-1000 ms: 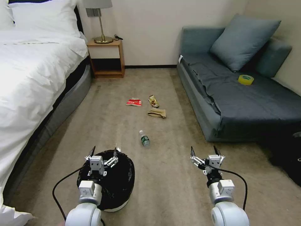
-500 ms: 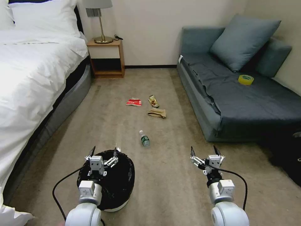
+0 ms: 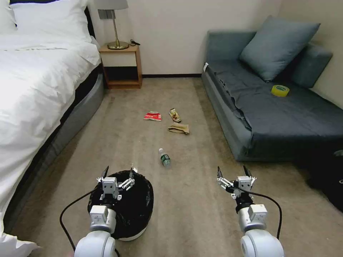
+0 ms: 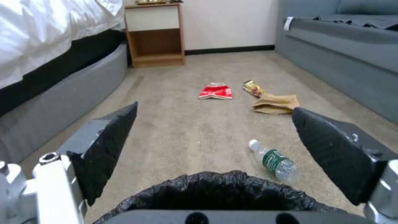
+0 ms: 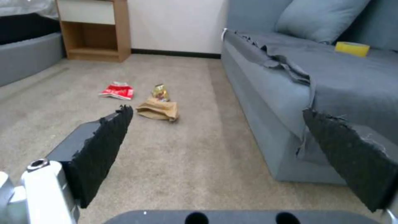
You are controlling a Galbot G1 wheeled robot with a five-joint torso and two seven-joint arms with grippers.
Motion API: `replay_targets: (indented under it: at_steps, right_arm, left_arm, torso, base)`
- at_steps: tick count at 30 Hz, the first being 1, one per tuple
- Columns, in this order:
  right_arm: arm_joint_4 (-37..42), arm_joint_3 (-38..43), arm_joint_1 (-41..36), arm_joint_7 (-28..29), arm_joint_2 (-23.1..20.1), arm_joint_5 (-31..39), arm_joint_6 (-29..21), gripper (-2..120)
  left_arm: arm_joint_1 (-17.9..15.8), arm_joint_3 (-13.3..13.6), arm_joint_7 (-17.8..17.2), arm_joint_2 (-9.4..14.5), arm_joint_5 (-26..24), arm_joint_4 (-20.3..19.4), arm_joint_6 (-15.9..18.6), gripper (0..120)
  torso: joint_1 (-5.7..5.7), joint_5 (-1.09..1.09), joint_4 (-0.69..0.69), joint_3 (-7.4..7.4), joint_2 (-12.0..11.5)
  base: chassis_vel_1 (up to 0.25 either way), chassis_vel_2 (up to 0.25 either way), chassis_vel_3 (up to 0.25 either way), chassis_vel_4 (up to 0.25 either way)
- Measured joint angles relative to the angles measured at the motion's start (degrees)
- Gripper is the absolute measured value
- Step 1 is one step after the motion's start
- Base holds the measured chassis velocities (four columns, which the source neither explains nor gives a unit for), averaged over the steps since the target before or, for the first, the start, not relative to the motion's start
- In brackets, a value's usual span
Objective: Pick up the trash bin, then pick up the garbage on the floor and place it into the trash bin.
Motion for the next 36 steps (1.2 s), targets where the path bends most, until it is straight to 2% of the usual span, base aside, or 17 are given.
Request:
replay_targets:
  at_steps: [2,4,5,9,11,14,16,17,20,22,23,25,27,30,36]
  right_arm:
    - [0.18,0.02,-0.01,0.03,0.03,0.00,-0.08,100]
    - [1.66,0.30,-0.08,0.54,0.40,0.00,-1.03,100]
    - [1.66,0.30,-0.08,0.54,0.40,0.00,-1.03,100]
    - [10.63,2.14,-0.50,3.86,2.60,-0.07,-6.83,100]
    - [11.36,2.27,-0.54,4.11,2.76,-0.07,-7.24,100]
    - [16.40,3.29,-1.12,5.78,3.22,0.57,-9.79,100]
    - [18.29,3.93,-1.42,6.59,2.89,1.25,-10.63,100]
    - [20.97,4.70,-1.95,7.78,2.51,2.07,-11.63,100]
    - [22.77,5.18,-2.97,9.09,2.30,2.87,-12.63,100]
    - [23.03,5.18,-3.04,9.32,2.35,2.96,-12.75,100]
    - [23.10,5.14,-3.14,9.40,2.43,2.97,-12.78,100]
    - [23.11,4.88,-3.38,9.45,2.57,2.98,-12.85,100]
    - [23.10,4.75,-3.43,9.49,2.71,2.96,-12.85,100]
    - [22.97,4.73,-3.46,9.67,2.85,2.95,-12.85,100]
    - [22.71,4.63,-3.46,9.75,2.61,2.94,-12.96,100]
  left_arm:
    - [-0.05,-0.31,0.06,-0.25,-0.23,-0.53,1.09,100]
    - [-0.40,-1.29,-0.09,-1.04,-0.98,-2.55,3.97,100]
    - [-0.40,-1.29,-0.09,-1.04,-0.98,-2.55,3.97,100]
    - [-1.50,-4.23,-0.76,-3.59,-3.28,-8.61,13.24,100]
    - [-1.58,-4.42,-0.80,-3.77,-3.44,-9.04,13.88,100]
    - [-2.14,-5.94,-1.15,-5.09,-4.67,-12.16,18.80,100]
    - [-2.15,-6.04,-1.18,-5.11,-4.68,-12.23,18.90,100]
    - [-2.17,-6.01,-1.18,-5.12,-4.70,-12.28,18.91,100]
    - [-2.12,-6.06,-1.18,-5.00,-4.89,-12.42,19.08,100]
    - [-1.67,-6.61,-1.41,-4.16,-5.74,-13.17,19.54,100]
    - [-0.71,-7.78,-2.01,-2.36,-7.18,-14.54,20.10,100]
    - [1.99,-11.06,-3.81,3.10,-11.17,-18.38,21.44,100]
    - [3.21,-11.90,-5.19,5.51,-12.82,-19.69,22.51,100]
    - [3.80,-12.13,-6.69,6.67,-13.41,-19.91,23.40,100]
    - [4.42,-11.31,-8.85,7.16,-14.76,-20.05,25.72,100]
  torso:
    - [0.00,-0.01,0.00,0.00,0.00]
    - [0.00,0.02,0.00,0.00,0.00]
    - [0.00,0.02,0.00,0.00,0.00]
    - [0.00,0.00,0.00,0.00,0.00]
    - [0.00,0.00,0.00,0.00,0.00]
    - [0.00,0.04,0.00,0.01,0.00]
    - [0.00,0.04,0.01,0.01,0.00]
    - [0.00,-0.04,0.00,0.00,0.00]
    - [0.00,0.01,-0.02,0.01,0.00]
    - [0.00,-0.04,-0.02,0.01,0.00]
    - [0.00,-0.04,-0.02,0.01,0.00]
    - [0.00,0.04,0.02,0.00,0.00]
    - [0.00,-0.01,0.01,0.00,0.00]
    - [0.00,-0.01,0.00,0.00,0.00]
    - [0.00,-0.01,0.00,0.00,0.00]
  base:
    - [0.000,0.000,0.000,0.000]
    - [0.000,0.000,0.000,0.000]
    - [0.000,0.000,0.000,0.000]
    - [0.000,0.000,0.000,0.000]
    - [0.000,0.000,0.000,0.000]
    - [0.000,0.000,0.000,0.000]
    - [0.000,0.000,0.000,0.000]
    - [0.000,0.000,0.000,0.000]
    - [0.000,0.000,0.000,0.000]
    - [0.000,0.000,0.000,0.000]
    - [0.000,0.000,0.000,0.000]
    - [0.000,0.000,0.000,0.000]
    - [0.000,0.000,0.000,0.000]
    - [0.000,0.000,0.000,0.000]
    - [0.000,0.000,0.000,0.000]
